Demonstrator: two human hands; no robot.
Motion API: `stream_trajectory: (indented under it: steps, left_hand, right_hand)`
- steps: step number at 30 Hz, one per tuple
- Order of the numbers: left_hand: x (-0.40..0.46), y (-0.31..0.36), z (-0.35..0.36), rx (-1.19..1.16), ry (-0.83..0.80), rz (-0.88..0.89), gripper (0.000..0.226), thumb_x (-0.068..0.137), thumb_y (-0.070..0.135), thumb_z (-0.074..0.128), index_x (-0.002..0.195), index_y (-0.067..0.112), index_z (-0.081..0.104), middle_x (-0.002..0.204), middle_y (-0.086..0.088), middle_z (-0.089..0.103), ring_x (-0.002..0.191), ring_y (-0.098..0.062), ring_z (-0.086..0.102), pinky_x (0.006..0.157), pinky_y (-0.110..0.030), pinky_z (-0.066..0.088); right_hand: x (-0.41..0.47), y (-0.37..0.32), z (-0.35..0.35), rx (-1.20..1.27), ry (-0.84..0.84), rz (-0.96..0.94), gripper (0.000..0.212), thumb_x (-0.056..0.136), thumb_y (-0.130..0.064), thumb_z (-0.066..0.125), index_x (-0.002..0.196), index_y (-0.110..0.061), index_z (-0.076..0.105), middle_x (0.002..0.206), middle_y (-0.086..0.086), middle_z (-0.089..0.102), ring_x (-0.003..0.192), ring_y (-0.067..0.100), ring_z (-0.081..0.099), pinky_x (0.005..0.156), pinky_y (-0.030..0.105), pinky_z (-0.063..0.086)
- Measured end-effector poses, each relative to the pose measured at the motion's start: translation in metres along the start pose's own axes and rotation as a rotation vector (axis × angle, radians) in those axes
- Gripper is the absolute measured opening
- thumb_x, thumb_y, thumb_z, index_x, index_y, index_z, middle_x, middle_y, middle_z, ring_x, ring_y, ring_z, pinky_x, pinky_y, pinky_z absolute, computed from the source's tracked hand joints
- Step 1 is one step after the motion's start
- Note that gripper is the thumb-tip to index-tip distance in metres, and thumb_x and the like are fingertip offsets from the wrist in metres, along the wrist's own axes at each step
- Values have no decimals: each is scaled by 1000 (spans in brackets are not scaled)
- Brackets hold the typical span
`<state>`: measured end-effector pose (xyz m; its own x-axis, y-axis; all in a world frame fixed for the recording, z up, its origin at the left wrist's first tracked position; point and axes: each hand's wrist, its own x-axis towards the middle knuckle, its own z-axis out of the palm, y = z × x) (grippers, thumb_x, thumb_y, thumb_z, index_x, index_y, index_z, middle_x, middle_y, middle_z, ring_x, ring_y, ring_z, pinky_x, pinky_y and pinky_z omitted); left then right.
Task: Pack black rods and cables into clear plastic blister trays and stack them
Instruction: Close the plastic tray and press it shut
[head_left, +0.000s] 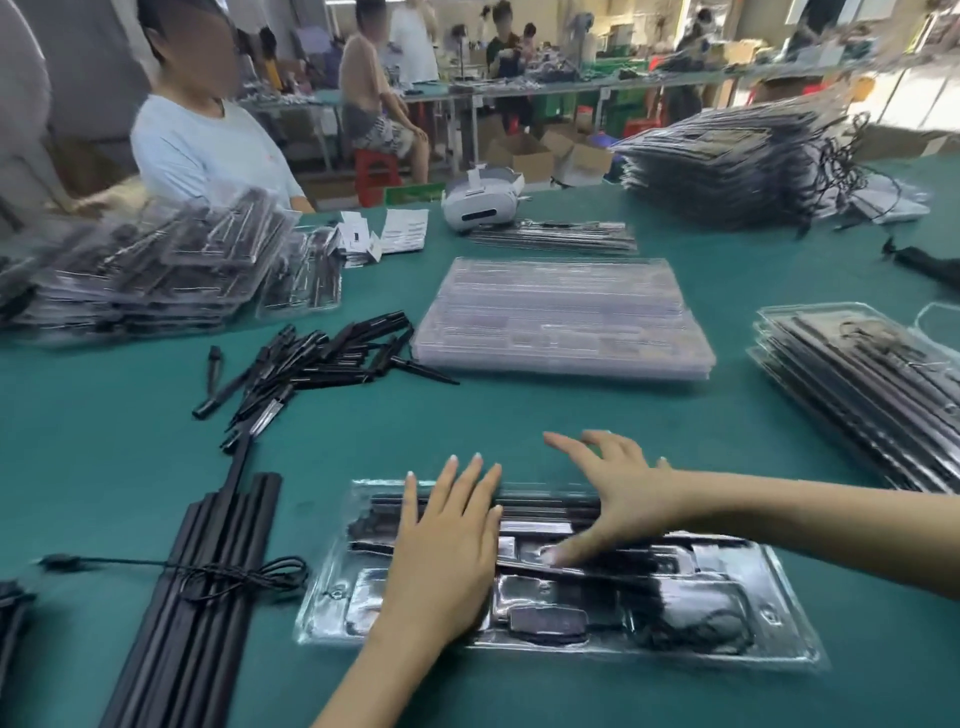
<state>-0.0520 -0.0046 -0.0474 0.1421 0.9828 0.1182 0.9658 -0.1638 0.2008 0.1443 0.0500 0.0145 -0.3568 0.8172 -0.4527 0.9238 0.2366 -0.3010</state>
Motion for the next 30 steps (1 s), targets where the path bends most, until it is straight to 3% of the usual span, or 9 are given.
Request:
stream_trajectory:
  steps: [3,6,10,13,15,21,26,30]
  left_hand:
    - [-2,-1,4,55,13,15,58,97,42,-7,152,31,6,159,14,6,146,-9,-8,115,-42,-15]
    - [-2,2,3,21,37,10,71,89,44,-12,151,28,19,158,10,19,147,-11,2,114,-40,-14]
    - [-3,3,3,15,30,3,72,87,44,-16,151,31,14,158,13,15,146,-8,-2,114,-37,-16]
    - [1,-2,-2,-98,-2,-10,50,101,43,8,148,34,20,155,17,18,144,-2,0,115,-36,-14]
    - [3,-7,-6,-199,-36,0,47,100,46,27,146,36,24,153,21,20,143,2,1,113,-33,-15]
    - [1,-14,-11,-279,-114,117,66,83,64,53,142,45,27,150,23,20,141,5,-2,113,-40,-18]
    - [4,-13,-14,-289,-149,119,75,75,67,61,140,47,30,145,20,25,140,3,4,112,-40,-20]
    - [14,-9,-22,-370,-303,66,91,61,74,65,140,47,28,141,12,27,140,-5,8,111,-48,-21]
  right_hand:
    - [10,-10,18,-38,-51,100,129,54,-78,70,146,-48,-15,158,5,-20,144,24,-24,109,68,-3]
    - [11,-10,18,-32,-60,136,133,49,-82,69,146,-47,-15,159,4,-19,145,25,-22,111,64,-6]
    - [7,-13,29,-61,-37,134,128,49,-82,70,146,-49,-7,159,2,-21,144,24,-24,110,63,-13]
    - [6,-17,33,-61,-12,152,124,52,-79,71,145,-50,-4,158,3,-23,143,24,-27,109,63,-13]
    - [5,-16,36,-55,-30,196,123,53,-81,68,145,-51,-8,157,6,-26,143,25,-28,110,59,-14]
    - [-6,-14,44,16,24,319,130,53,-83,65,145,-47,-20,153,9,-35,142,23,-31,114,50,-14]
    - [-8,-17,43,5,27,365,132,51,-82,67,145,-46,-20,153,8,-35,143,24,-29,114,54,-9]
    - [-5,-24,38,-53,0,357,133,53,-80,69,143,-47,-23,153,6,-36,142,26,-29,111,64,-4]
